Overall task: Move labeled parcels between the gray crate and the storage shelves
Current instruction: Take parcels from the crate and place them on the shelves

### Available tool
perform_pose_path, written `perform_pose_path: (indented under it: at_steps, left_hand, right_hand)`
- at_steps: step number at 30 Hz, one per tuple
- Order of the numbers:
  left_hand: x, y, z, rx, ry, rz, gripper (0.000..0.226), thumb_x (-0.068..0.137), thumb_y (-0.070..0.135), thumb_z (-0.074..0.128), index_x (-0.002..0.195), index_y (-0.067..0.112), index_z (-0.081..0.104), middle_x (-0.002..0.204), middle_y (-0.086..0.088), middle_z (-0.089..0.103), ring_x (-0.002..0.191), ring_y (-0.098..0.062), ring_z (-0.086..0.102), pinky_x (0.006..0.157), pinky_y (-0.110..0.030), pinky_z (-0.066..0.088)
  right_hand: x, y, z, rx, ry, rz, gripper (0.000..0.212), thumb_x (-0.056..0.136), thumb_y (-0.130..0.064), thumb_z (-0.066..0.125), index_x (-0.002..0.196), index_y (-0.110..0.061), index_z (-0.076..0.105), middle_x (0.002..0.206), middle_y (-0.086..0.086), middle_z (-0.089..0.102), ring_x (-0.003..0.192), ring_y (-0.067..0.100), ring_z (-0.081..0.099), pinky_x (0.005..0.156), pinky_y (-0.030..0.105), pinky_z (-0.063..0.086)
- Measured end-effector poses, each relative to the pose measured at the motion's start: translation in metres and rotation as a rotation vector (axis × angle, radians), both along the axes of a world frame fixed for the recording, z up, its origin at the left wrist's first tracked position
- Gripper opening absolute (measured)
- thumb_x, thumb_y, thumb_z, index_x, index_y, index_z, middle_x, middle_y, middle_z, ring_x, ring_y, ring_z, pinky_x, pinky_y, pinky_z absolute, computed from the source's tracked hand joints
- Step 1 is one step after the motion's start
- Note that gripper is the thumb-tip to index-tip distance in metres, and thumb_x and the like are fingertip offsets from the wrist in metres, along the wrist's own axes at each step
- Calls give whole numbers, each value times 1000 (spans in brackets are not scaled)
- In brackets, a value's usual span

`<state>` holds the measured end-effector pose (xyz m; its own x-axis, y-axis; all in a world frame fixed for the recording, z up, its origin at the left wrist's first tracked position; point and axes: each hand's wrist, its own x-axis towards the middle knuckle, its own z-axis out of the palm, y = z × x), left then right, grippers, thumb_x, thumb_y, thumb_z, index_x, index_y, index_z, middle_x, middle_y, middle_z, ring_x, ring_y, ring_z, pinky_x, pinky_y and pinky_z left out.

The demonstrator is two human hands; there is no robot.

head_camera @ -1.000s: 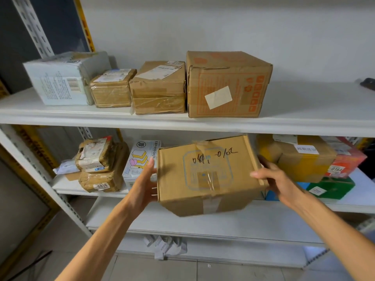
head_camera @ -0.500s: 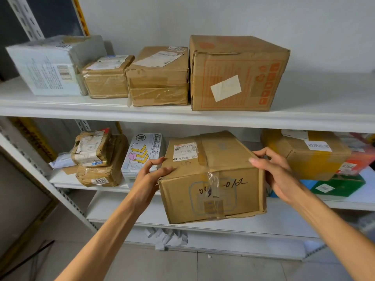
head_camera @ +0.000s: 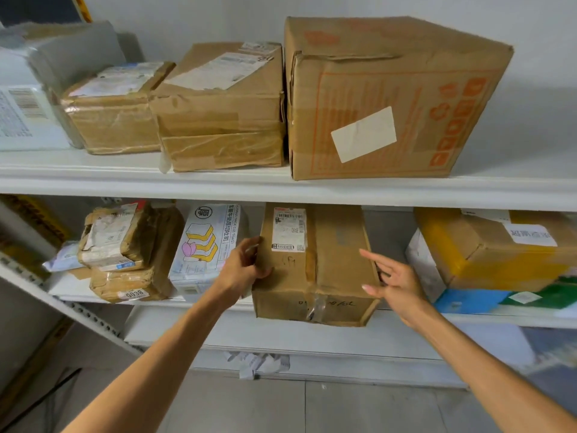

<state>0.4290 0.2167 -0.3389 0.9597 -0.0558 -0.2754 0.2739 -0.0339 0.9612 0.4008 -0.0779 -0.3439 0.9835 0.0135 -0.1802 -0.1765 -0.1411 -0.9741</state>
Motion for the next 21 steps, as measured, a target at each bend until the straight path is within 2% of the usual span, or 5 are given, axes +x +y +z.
perform_pose_path:
  at_steps: [3,6,15,18,21]
  left_hand:
    - [11,-2,-14,-2,19,47,69,84,-21,54,143,12,38,127,0,55,120,-19,51,96,-33,47]
    - [15,-4,-25,26,49,60,72,85,-23,51,147,11,34,135,-2,51,122,-18,47,102,-36,44]
    - [25,-3,-28,121,24,53,74,83,-18,58,148,9,32,141,-5,47,129,-21,45,103,-36,42]
    - [29,-1,-29,153,25,64,75,84,-17,58,149,9,32,146,-6,44,135,-26,41,109,-44,39]
    - [32,0,-29,179,23,68,71,88,-15,55,150,11,30,149,-6,41,137,-26,38,112,-45,36]
  right_hand:
    - [23,2,-7,23,75,4,91,72,22,67,148,-17,36,141,-5,47,137,22,40,109,47,40]
    - [32,4,-17,-5,124,34,97,72,22,68,152,-11,24,149,-1,39,139,20,36,113,44,35]
    - [41,2,-16,-32,130,56,86,76,23,64,148,-10,33,136,-7,50,121,7,48,98,22,43]
    - [44,4,-14,-55,127,58,84,77,22,64,148,-10,33,126,-12,51,124,10,48,95,20,43]
    - [49,13,-14,-76,139,42,83,80,21,62,150,-11,31,132,-8,49,129,10,43,96,18,38]
